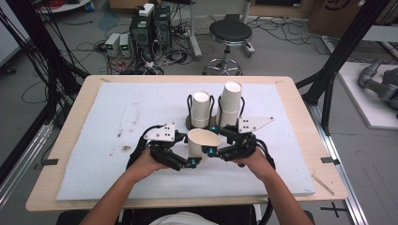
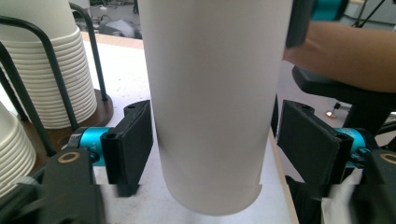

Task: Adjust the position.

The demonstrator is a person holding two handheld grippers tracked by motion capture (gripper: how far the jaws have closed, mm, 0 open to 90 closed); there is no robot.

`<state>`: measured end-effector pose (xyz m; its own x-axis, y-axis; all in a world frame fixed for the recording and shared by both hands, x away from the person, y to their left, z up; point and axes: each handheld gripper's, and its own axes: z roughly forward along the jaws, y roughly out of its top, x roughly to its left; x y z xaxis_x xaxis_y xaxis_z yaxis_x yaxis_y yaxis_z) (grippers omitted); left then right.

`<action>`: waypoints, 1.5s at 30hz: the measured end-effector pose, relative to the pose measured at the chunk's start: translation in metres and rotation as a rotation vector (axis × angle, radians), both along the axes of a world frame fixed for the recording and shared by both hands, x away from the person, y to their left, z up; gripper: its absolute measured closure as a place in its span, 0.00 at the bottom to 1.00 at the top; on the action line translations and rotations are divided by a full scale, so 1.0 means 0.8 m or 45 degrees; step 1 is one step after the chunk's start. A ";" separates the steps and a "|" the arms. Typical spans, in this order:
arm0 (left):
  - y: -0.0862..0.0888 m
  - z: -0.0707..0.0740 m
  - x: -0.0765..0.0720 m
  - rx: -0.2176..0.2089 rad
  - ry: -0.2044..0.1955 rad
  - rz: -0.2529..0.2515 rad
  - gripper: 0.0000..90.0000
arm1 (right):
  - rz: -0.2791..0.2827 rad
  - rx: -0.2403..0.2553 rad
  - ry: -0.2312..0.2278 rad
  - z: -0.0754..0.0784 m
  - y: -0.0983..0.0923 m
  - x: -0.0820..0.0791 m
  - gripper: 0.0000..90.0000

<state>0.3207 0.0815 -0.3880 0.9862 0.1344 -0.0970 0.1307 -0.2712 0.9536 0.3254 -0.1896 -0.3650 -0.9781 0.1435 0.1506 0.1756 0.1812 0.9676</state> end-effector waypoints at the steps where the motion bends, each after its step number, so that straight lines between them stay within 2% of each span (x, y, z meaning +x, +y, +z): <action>1: 0.000 0.000 0.000 0.003 -0.007 -0.009 0.39 | 0.007 -0.007 -0.006 0.000 0.002 -0.001 0.43; 4: 0.002 0.000 0.000 0.000 -0.011 -0.019 0.41 | 0.014 -0.015 -0.009 0.000 0.004 -0.002 0.41; 6: 0.003 0.000 0.000 -0.010 -0.014 -0.019 0.40 | 0.015 0.004 0.024 0.000 0.003 -0.001 0.35; 9: 0.004 0.000 0.000 -0.010 -0.008 -0.016 0.40 | 0.006 0.040 0.055 0.000 0.003 0.000 0.32; 18: 0.003 -0.001 0.001 -0.007 0.005 -0.017 0.41 | 0.007 0.029 -0.001 0.003 0.000 -0.001 0.45; 21: 0.001 -0.001 0.001 -0.007 0.012 -0.012 0.40 | 0.006 0.021 -0.013 0.003 0.001 -0.003 0.45; 24: 0.000 -0.002 0.001 -0.008 0.025 0.018 0.30 | 0.007 0.016 -0.015 0.004 0.003 -0.003 0.45; 28: -0.001 -0.002 0.001 -0.006 0.020 0.016 0.30 | 0.018 0.003 -0.017 0.003 0.005 -0.003 0.45; 30: -0.002 -0.001 0.000 -0.011 0.007 -0.004 0.33 | 0.022 -0.001 -0.012 0.002 0.006 -0.004 0.44; 32: -0.002 -0.001 -0.002 -0.007 -0.017 -0.018 0.40 | 0.020 -0.005 -0.011 0.002 0.007 -0.003 0.41; 34: -0.002 -0.001 -0.002 -0.007 -0.029 -0.007 0.40 | 0.028 0.016 0.020 0.001 0.007 -0.002 0.33; 36: 0.001 -0.001 0.000 -0.010 -0.027 0.009 0.40 | -0.051 0.042 0.015 0.002 0.006 -0.003 0.19; 40: 0.011 -0.001 0.004 -0.027 -0.025 0.067 0.40 | -0.111 0.052 0.011 0.002 -0.005 -0.001 0.19; 43: 0.021 0.001 0.007 -0.042 -0.027 0.122 0.40 | -0.164 0.012 -0.034 0.002 -0.016 -0.001 0.19; 45: 0.028 0.002 0.009 -0.057 -0.028 0.161 0.40 | -0.204 -0.038 -0.074 0.001 -0.022 -0.003 0.19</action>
<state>0.3276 0.1040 -0.3861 0.9636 0.2538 -0.0843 0.1402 -0.2113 0.9673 0.3232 -0.2074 -0.3639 -0.9492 0.3021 0.0880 0.1487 0.1842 0.9716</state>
